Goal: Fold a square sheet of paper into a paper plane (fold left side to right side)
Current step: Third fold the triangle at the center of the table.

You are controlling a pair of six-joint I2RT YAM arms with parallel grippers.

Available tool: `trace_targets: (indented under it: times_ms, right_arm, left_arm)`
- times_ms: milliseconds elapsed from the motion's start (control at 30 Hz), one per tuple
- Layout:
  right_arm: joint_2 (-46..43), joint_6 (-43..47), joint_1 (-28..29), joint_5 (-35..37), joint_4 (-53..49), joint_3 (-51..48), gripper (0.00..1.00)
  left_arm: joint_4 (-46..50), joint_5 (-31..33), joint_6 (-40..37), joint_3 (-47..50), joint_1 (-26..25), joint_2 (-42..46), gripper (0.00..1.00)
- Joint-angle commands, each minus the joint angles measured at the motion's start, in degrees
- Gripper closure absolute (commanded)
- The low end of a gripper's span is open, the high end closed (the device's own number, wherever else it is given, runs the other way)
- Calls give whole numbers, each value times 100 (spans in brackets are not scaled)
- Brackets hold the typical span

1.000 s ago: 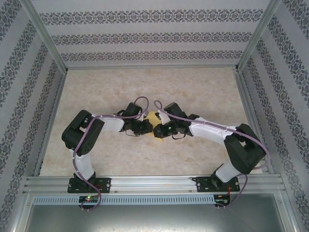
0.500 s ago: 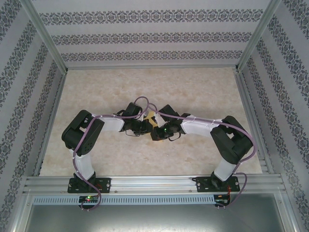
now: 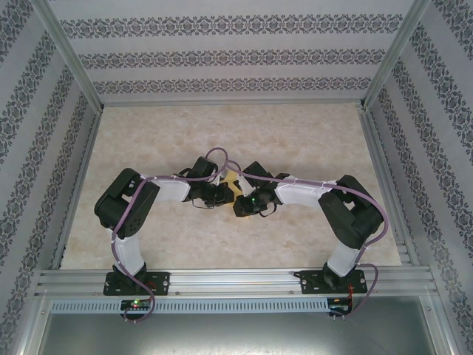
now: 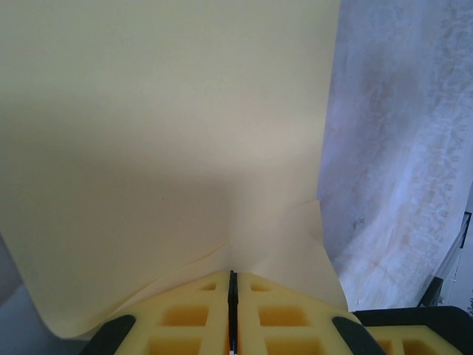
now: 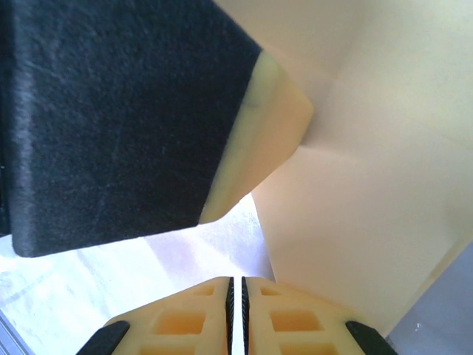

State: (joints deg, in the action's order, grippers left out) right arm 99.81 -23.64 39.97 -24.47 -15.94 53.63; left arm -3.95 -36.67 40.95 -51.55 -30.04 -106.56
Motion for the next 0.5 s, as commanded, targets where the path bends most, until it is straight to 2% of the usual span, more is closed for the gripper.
trace_targets:
  times_ms: [0,467]
  right_arm:
    - [105,145,-32,182,-163,100,87]
    - [161,149,-84,174,-251,78,87]
  left_arm:
    - [279,168,-149,49,-133,-216,89]
    - [304,177,-155,24,-142,-244,89]
